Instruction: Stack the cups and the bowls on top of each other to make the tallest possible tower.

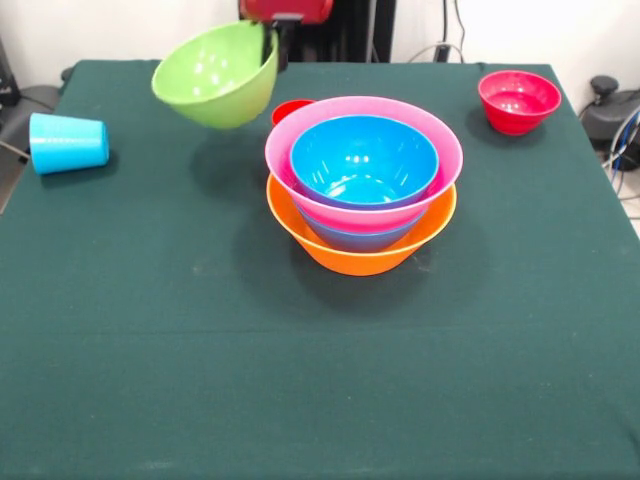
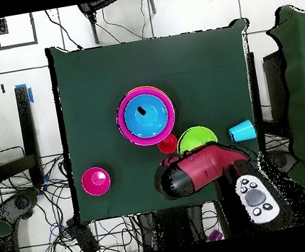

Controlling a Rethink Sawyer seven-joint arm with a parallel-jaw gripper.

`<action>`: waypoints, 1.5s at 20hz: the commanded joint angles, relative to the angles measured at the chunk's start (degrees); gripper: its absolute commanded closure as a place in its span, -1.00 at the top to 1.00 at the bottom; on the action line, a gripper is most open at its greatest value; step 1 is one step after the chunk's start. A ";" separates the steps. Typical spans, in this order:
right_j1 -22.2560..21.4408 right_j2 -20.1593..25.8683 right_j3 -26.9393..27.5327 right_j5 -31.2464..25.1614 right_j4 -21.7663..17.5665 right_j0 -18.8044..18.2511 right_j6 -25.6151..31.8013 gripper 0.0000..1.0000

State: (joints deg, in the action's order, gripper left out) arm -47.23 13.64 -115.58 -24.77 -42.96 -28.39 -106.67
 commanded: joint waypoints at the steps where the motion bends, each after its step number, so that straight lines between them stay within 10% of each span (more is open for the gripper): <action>1: -10.22 7.11 -3.91 -13.41 9.81 5.01 4.00 -1.00; 13: -11.28 8.54 5.03 -27.44 15.78 10.36 6.06 -1.00; 30: 4.33 10.81 15.79 -16.39 16.16 11.71 0.93 -1.00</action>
State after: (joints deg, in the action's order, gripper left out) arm -51.26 19.55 -106.34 -45.79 -28.16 -17.28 -106.67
